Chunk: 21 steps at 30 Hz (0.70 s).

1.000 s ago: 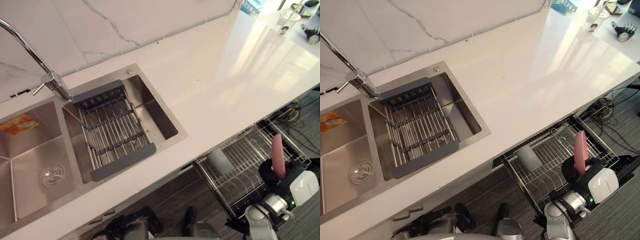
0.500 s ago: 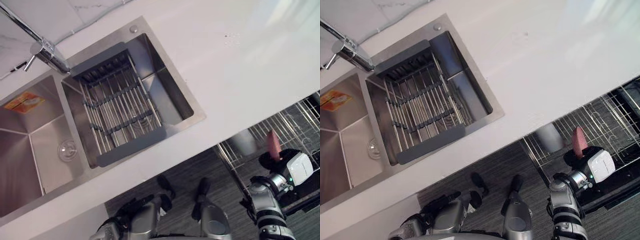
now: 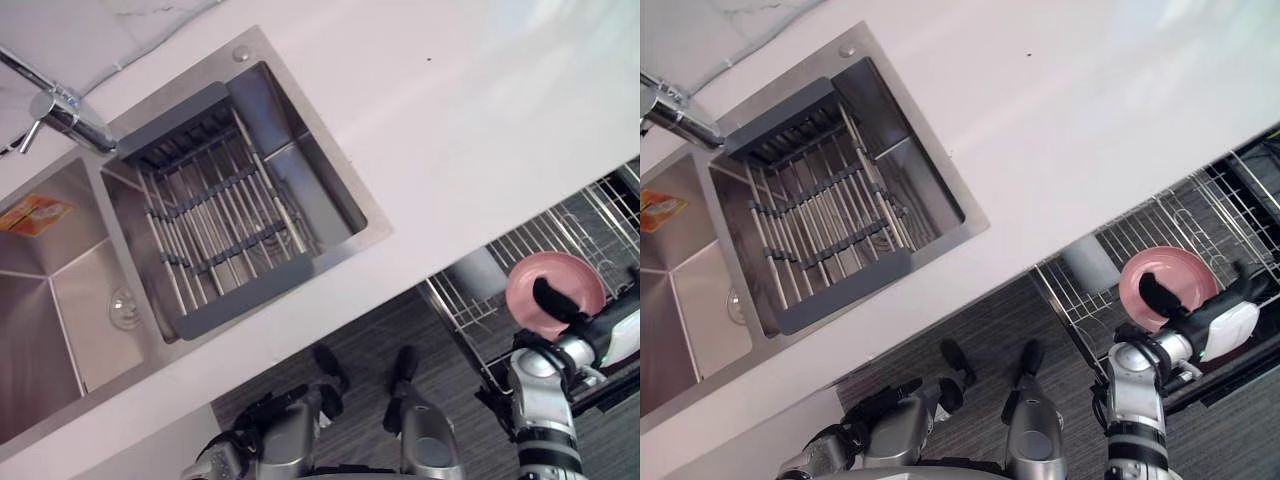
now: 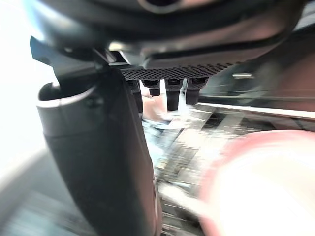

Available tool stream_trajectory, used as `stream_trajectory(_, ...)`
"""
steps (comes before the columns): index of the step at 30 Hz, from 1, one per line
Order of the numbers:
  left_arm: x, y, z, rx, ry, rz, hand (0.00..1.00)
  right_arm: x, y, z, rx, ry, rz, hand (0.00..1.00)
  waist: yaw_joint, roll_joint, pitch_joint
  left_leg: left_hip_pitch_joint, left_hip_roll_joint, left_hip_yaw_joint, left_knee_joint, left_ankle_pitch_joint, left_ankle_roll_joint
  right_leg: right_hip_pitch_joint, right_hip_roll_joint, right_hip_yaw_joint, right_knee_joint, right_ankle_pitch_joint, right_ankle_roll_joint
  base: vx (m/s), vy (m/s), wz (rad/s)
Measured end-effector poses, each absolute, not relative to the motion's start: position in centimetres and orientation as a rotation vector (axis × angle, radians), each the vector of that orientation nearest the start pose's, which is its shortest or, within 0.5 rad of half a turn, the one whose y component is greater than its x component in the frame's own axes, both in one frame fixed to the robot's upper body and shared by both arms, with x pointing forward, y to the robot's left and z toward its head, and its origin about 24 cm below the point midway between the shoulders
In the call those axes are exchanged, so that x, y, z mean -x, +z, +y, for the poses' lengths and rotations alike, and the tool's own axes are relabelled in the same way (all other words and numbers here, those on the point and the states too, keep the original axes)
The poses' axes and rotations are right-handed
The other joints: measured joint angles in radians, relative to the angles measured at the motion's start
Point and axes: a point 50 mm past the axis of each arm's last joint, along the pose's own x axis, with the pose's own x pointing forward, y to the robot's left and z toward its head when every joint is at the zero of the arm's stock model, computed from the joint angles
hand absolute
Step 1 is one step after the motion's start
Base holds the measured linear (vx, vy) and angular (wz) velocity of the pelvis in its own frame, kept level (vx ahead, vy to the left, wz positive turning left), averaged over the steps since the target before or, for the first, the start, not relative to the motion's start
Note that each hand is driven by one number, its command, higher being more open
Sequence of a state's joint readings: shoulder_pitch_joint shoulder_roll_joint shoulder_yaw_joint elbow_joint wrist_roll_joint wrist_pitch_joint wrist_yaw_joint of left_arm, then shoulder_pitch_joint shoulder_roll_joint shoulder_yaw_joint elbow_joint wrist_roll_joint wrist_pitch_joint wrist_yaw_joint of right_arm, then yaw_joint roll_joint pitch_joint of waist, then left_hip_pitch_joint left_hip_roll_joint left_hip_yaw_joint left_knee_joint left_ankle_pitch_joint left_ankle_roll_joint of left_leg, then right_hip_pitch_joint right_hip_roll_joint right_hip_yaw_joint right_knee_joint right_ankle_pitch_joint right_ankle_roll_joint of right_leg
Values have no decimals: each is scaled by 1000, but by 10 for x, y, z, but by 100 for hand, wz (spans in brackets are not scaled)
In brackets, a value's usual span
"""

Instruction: Walk over to the sink, pick up the cup, carry it to the dishwasher, place the cup inside the dishwasher, then close the dishwasher door

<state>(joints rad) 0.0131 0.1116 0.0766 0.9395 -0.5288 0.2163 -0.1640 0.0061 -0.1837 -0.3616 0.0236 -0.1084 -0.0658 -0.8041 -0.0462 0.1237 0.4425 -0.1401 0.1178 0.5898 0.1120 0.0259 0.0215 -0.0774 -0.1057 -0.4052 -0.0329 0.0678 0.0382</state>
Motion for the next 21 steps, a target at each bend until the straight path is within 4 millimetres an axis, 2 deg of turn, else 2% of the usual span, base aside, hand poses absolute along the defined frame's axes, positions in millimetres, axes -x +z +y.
stream_trajectory(2, -131, -149, 189, 548, 210, 1054, 100, -192, 80, -302, 206, -1224, -277, 100, -5, -18, -6, 21, 15, 10, 6, -16, -4, 12, 13, 15, 1, -5, -6, -8, 10, -26)
stream_trajectory(4, -130, -148, 194, 538, 227, 1053, 100, -166, 83, -317, 123, -1369, -350, 100, -12, -43, -11, 30, 26, 26, 15, -26, -8, 18, 20, 24, 3, -10, -8, 0, 7, -16)
stream_trajectory(7, -125, -150, 199, 544, 266, 1076, 100, -125, 76, -339, -34, -1562, -407, 100, -29, -64, -17, 61, 36, 48, 24, -40, -13, 31, 23, 45, 26, -24, -11, 14, 19, -23)
stream_trajectory(9, -118, -152, 203, 551, 305, 1114, 100, -89, 54, -353, -180, -1643, -370, 100, -51, -77, -25, 92, 42, 59, 28, -53, -21, 51, 22, 54, 52, -45, -10, 20, 17, -20)
stream_trajectory(10, -115, -153, 204, 554, 317, 1123, 100, -82, 45, -354, -213, -1649, -341, 100, -57, -79, -29, 101, 43, 61, 28, -54, -22, 57, 22, 54, 56, -50, -10, 18, 7, -10)
stream_trajectory(12, -107, -155, 205, 553, 348, 1161, 100, -59, 6, -349, -372, -1621, -214, 100, -62, -84, -64, 119, 46, 84, 23, -59, -24, 62, 22, 64, 69, -64, -11, 18, 4, -14)
stream_trajectory(13, -105, -156, 205, 552, 352, 1169, 100, -56, -3, -344, -413, -1604, -184, 100, -63, -84, -72, 121, 46, 86, 21, -59, -24, 63, 22, 64, 70, -65, -12, 13, 6, -8)
stream_trajectory(14, -103, -157, 204, 550, 361, 1179, 100, -56, -21, -332, -492, -1555, -124, 100, -63, -81, -84, 125, 46, 92, 20, -59, -24, 66, 22, 61, 71, -66, -13, 0, 0, 0)
stream_trajectory(15, -101, -157, 203, 550, 367, 1184, 100, -63, -36, -321, -569, -1485, -64, 100, -63, -79, -93, 128, 45, 92, 19, -59, -24, 70, 21, 57, 71, -66, -12, -15, 18, 4)
stream_trajectory(17, -101, -158, 201, 554, 366, 1185, 100, -83, -53, -303, -662, -1321, 26, 100, -50, -70, -104, 135, 41, 87, 15, -65, -18, 82, 17, 47, 71, -67, -11, -45, 52, 15)
stream_trajectory(18, -101, -158, 198, 559, 365, 1182, 100, -100, -58, -291, -703, -1210, 61, 100, -39, -62, -112, 136, 39, 82, 15, -72, -18, 88, 14, 38, 71, -67, -10, -56, 77, 23)
stream_trajectory(20, -100, -159, 195, 564, 365, 1172, 100, -118, -62, -276, -727, -1092, 99, 100, -21, -52, -126, 137, 39, 92, 15, -77, -19, 97, 5, 14, 69, -68, -7, -31, 79, 42)
stream_trajectory(21, -97, -160, 196, 565, 374, 1167, 100, -116, -65, -275, -748, -1062, 107, 100, -21, -53, -134, 137, 42, 107, 15, -76, -18, 102, -2, -7, 68, -70, -4, -3, 72, 56)
